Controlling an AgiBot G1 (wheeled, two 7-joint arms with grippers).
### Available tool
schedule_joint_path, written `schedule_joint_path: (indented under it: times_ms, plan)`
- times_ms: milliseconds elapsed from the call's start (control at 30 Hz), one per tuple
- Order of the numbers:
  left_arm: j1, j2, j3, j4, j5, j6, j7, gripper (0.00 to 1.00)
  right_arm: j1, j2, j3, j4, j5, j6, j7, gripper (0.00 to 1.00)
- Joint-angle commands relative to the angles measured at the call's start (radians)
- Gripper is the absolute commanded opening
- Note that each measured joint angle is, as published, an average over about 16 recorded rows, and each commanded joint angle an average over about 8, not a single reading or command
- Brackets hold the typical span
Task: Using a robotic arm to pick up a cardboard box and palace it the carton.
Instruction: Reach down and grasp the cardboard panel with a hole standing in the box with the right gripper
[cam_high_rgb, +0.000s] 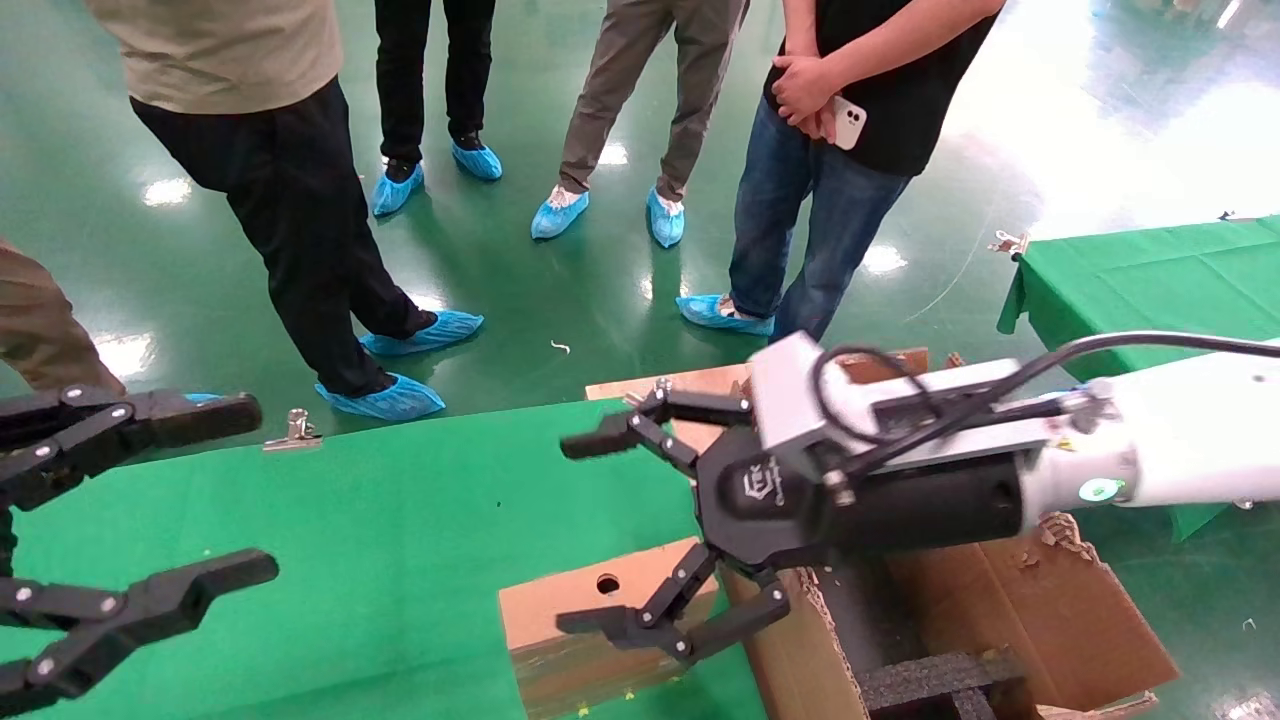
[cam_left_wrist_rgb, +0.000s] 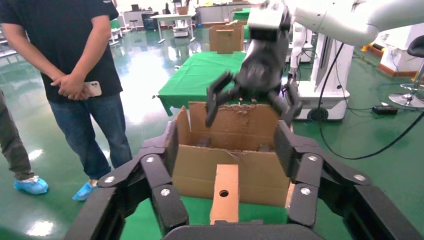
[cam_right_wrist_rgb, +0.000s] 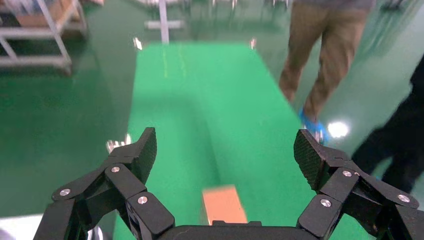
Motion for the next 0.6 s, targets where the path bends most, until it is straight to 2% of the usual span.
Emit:
schedule_joint_path:
  times_ms: [33, 600]
  plan:
    - [0.000, 0.000, 0.000, 0.000, 0.000, 0.000, 0.000, 0.00, 0.025, -0.015, -0.026, -0.027, -0.049, -0.014, -0.008, 1.00]
    - [0.000, 0.000, 0.000, 0.000, 0.000, 0.000, 0.000, 0.00, 0.249, -0.188, -0.290, -0.210, -0.373, -0.027, -0.151, 1.00]
